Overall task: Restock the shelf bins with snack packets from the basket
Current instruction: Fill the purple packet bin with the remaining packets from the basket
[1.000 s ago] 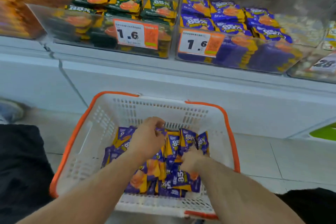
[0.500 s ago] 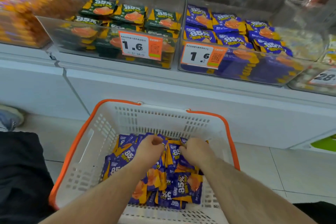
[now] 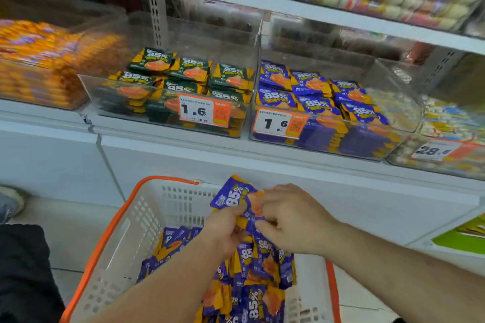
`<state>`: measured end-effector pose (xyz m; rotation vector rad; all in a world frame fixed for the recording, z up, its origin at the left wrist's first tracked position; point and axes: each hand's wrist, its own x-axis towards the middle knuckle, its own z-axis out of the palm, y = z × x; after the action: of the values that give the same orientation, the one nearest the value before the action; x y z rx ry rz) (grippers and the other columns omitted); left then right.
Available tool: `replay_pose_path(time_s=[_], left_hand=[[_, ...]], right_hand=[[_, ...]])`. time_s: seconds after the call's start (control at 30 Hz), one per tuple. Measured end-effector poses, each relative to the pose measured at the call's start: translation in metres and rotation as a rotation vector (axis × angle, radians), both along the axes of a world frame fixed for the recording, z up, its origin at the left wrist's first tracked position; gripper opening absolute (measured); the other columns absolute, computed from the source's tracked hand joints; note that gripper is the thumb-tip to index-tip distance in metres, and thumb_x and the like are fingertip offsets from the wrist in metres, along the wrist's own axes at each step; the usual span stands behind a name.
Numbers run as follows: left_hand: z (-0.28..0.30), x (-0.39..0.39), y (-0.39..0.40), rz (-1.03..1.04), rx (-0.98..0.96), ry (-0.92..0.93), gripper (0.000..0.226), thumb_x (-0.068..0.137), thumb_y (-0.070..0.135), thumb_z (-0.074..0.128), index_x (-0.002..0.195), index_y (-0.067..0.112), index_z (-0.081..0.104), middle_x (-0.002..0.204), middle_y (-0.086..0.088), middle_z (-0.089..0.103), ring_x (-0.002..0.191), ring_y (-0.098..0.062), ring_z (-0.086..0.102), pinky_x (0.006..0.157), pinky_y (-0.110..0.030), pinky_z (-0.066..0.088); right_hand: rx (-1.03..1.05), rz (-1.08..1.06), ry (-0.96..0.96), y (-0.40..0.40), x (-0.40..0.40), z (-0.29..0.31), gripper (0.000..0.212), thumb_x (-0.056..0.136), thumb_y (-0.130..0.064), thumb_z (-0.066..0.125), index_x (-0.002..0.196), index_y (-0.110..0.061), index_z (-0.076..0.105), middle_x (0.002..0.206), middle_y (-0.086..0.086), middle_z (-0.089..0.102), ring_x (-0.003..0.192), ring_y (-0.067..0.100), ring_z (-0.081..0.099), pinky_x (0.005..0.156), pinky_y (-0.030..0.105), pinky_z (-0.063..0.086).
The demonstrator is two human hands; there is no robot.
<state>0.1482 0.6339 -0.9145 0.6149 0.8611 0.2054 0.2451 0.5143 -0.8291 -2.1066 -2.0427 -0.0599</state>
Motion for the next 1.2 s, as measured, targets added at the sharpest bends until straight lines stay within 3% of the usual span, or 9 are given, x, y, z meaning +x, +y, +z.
replay_pose_path(time_s=[0.07, 0.13, 0.2, 0.27, 0.4, 0.73, 0.87, 1.0, 1.2], left_hand=[[0.016, 0.000, 0.003, -0.014, 0.179, -0.075, 0.016, 0.093, 0.004, 0.059, 0.106, 0.005, 0.068, 0.094, -0.014, 0.073, 0.074, -0.026, 0.066, 0.067, -0.039, 0.054], [0.035, 0.000, 0.004, -0.024, 0.278, -0.156, 0.020, 0.091, 0.002, 0.062, 0.109, 0.007, 0.068, 0.101, -0.012, 0.074, 0.084, -0.026, 0.071, 0.071, -0.040, 0.057], [0.055, 0.003, 0.005, -0.056, 0.336, -0.218, 0.024, 0.089, 0.000, 0.063, 0.112, 0.007, 0.067, 0.105, -0.013, 0.074, 0.096, -0.031, 0.070, 0.081, -0.047, 0.057], [0.070, 0.008, 0.007, -0.092, 0.388, -0.262, 0.027, 0.088, -0.001, 0.063, 0.113, 0.007, 0.067, 0.108, -0.015, 0.072, 0.101, -0.035, 0.068, 0.089, -0.051, 0.053], [0.091, 0.017, 0.009, -0.155, 0.480, -0.315, 0.026, 0.089, -0.004, 0.060, 0.110, 0.009, 0.066, 0.102, -0.013, 0.074, 0.091, -0.027, 0.071, 0.072, -0.039, 0.058], [0.181, 0.085, 0.009, -0.331, 0.756, -0.469, 0.020, 0.093, 0.013, 0.061, 0.112, 0.015, 0.066, 0.103, -0.006, 0.074, 0.090, -0.023, 0.071, 0.076, -0.037, 0.058], [0.196, 0.136, 0.026, -0.142, 1.220, -0.289, 0.021, 0.092, 0.039, 0.059, 0.101, 0.021, 0.065, 0.096, 0.000, 0.067, 0.088, -0.021, 0.063, 0.086, -0.039, 0.050], [0.192, 0.170, 0.049, -0.287, 1.859, 0.173, 0.045, 0.095, 0.047, 0.048, 0.130, 0.018, 0.052, 0.128, -0.004, 0.055, 0.119, -0.025, 0.051, 0.101, -0.043, 0.041], [0.185, 0.183, 0.054, -0.446, 1.820, 0.518, 0.072, 0.094, 0.062, 0.035, 0.150, 0.018, 0.026, 0.155, -0.007, 0.031, 0.140, -0.030, 0.026, 0.111, -0.048, 0.023]], right_hand=[[0.189, -0.153, 0.115, -0.003, 0.006, 0.006, 0.015, 0.076, -0.046, 0.055, 0.076, -0.033, 0.048, 0.100, -0.001, 0.063, 0.096, 0.022, 0.061, 0.087, 0.032, 0.047], [0.179, -0.328, 0.224, -0.003, 0.006, 0.011, 0.035, 0.068, -0.062, 0.058, 0.089, -0.037, 0.046, 0.133, -0.001, 0.050, 0.132, 0.019, 0.042, 0.101, 0.032, 0.035], [0.095, -0.445, 0.229, 0.000, 0.001, 0.012, 0.062, 0.059, -0.076, 0.055, 0.105, -0.034, 0.048, 0.149, -0.004, 0.033, 0.144, 0.016, 0.023, 0.111, 0.036, 0.030], [0.156, -0.444, 0.147, 0.004, -0.005, 0.012, 0.074, 0.058, -0.075, 0.055, 0.114, -0.027, 0.048, 0.150, -0.001, 0.031, 0.139, 0.020, 0.029, 0.109, 0.041, 0.034], [0.392, -0.471, -0.001, 0.008, 0.000, 0.010, 0.063, 0.063, -0.060, 0.066, 0.110, -0.021, 0.050, 0.137, 0.005, 0.042, 0.123, 0.026, 0.041, 0.096, 0.044, 0.044], [0.770, -0.644, 0.019, 0.006, 0.051, 0.073, 0.054, 0.056, -0.050, 0.062, 0.101, -0.021, 0.054, 0.141, 0.010, 0.046, 0.125, 0.031, 0.042, 0.098, 0.041, 0.032], [0.722, -0.846, 0.055, 0.009, 0.116, 0.106, 0.064, 0.053, -0.059, 0.051, 0.102, -0.018, 0.058, 0.126, 0.010, 0.056, 0.123, 0.032, 0.046, 0.096, 0.040, 0.032], [0.413, -1.059, 0.060, 0.022, 0.182, 0.126, 0.063, 0.067, -0.056, 0.065, 0.119, -0.021, 0.055, 0.126, 0.007, 0.056, 0.116, 0.033, 0.048, 0.095, 0.040, 0.035], [0.156, -1.179, -0.033, 0.066, 0.258, 0.122, 0.069, 0.075, -0.067, 0.055, 0.126, -0.021, 0.058, 0.127, 0.017, 0.059, 0.121, 0.037, 0.051, 0.101, 0.044, 0.039]])
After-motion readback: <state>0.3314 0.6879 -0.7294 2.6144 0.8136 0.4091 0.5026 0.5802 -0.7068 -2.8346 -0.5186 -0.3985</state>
